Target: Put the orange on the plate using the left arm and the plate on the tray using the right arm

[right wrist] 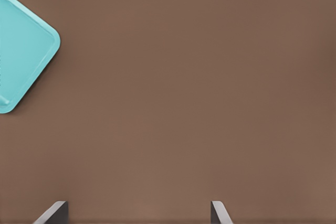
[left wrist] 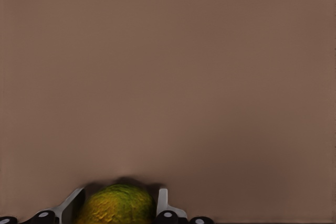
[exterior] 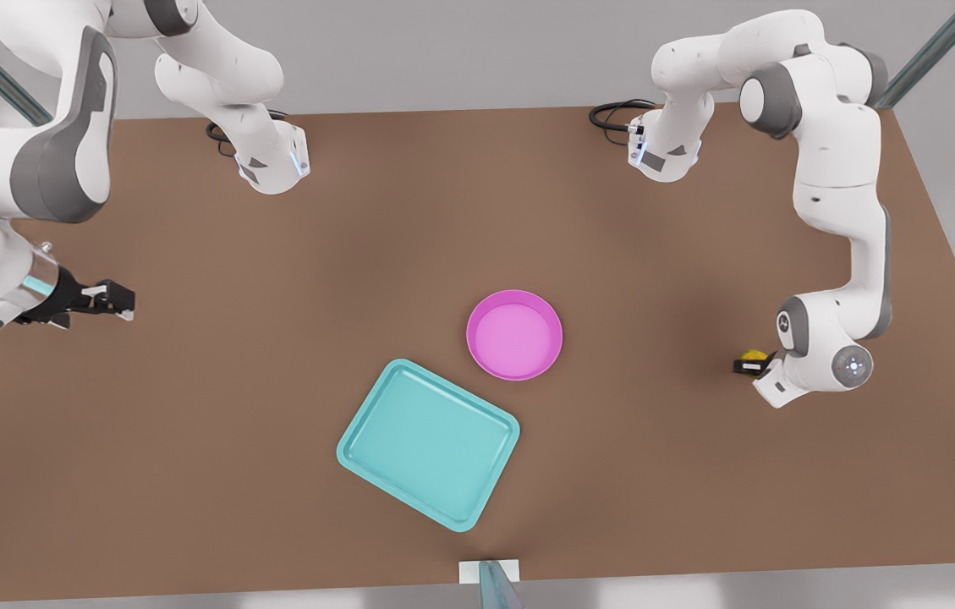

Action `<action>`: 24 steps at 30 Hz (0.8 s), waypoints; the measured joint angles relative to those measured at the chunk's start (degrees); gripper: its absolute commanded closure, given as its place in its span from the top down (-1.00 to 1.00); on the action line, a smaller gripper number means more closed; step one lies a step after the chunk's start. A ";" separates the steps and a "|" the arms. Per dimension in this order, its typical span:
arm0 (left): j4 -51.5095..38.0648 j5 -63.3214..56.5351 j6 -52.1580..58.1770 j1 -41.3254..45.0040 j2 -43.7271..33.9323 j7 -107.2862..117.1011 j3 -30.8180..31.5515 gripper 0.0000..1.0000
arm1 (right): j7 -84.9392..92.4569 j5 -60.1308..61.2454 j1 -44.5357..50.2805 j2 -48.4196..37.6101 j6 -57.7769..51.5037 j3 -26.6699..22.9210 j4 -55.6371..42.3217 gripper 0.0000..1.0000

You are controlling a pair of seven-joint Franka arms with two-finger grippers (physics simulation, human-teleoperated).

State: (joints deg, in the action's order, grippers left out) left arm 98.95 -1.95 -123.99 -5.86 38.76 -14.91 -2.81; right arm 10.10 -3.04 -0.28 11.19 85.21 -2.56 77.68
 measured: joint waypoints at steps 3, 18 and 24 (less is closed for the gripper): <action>-0.09 -0.02 4.31 4.28 -6.21 1.50 0.08 0.18 | 0.20 0.45 -0.17 0.15 0.05 -0.34 -0.01 1.00; -27.59 4.11 23.07 43.15 7.88 28.29 7.80 0.23 | 0.84 0.86 0.02 0.67 0.18 -0.42 0.14 1.00; -27.93 4.44 21.39 41.94 8.93 37.67 7.19 1.00 | 0.32 4.63 2.80 5.25 0.56 -0.46 3.80 1.00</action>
State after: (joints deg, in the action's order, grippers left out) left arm 71.02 2.49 -102.60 36.08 47.68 22.76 4.38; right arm 10.42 1.60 2.52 16.44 85.77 -3.01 81.48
